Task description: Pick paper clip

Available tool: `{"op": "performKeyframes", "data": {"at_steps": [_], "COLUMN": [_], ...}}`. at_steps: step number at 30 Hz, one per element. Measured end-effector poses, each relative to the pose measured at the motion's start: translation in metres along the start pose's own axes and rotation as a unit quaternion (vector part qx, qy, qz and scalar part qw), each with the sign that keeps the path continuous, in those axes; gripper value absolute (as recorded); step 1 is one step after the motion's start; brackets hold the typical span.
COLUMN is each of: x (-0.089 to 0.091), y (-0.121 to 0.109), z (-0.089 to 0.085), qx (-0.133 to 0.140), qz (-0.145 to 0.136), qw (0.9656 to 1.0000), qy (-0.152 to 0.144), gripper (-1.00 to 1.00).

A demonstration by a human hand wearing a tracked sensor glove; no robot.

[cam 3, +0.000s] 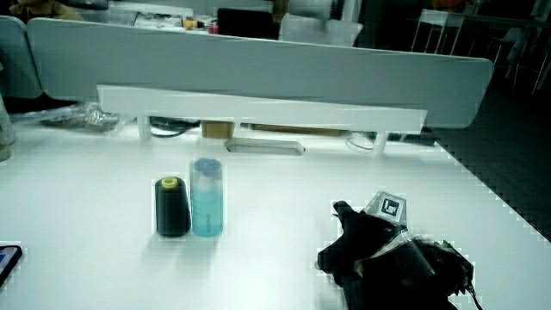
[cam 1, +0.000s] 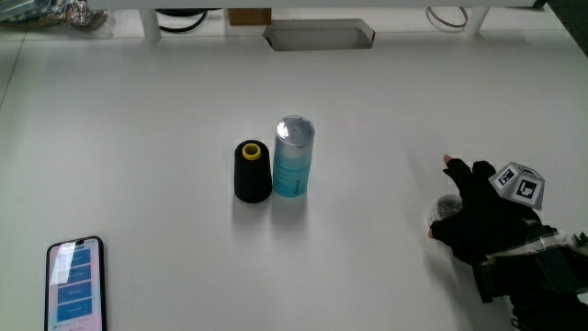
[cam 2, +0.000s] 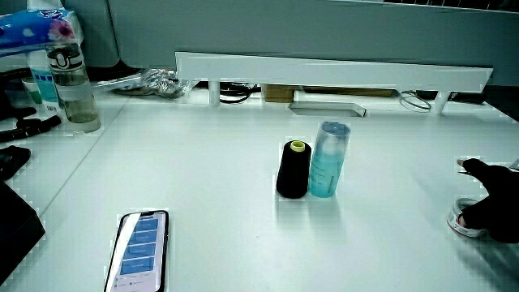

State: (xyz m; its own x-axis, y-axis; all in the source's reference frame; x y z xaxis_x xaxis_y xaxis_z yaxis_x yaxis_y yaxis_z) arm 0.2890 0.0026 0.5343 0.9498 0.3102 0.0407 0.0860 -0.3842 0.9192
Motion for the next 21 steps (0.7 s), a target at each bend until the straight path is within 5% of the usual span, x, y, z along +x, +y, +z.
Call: {"op": "performKeyframes", "data": {"at_steps": [9,10,11,16,21], "x": [0.004,0.006,0.009,0.004,0.007], "y": [0.018,0.018,0.020,0.019,0.022], "z": [-0.017,-0.018,-0.018,-0.017,-0.018], "qx": [-0.053,-0.056,-0.028,-0.012,-0.012], "qz": [-0.018,-0.012,-0.020,-0.010,-0.002], "qw": [0.9983,0.9983,0.9993,0.9998,0.9998], "qy": [-0.014,0.009,0.015,0.010,0.017], "gripper": [0.00,0.14,0.29,1.00,1.00]}}
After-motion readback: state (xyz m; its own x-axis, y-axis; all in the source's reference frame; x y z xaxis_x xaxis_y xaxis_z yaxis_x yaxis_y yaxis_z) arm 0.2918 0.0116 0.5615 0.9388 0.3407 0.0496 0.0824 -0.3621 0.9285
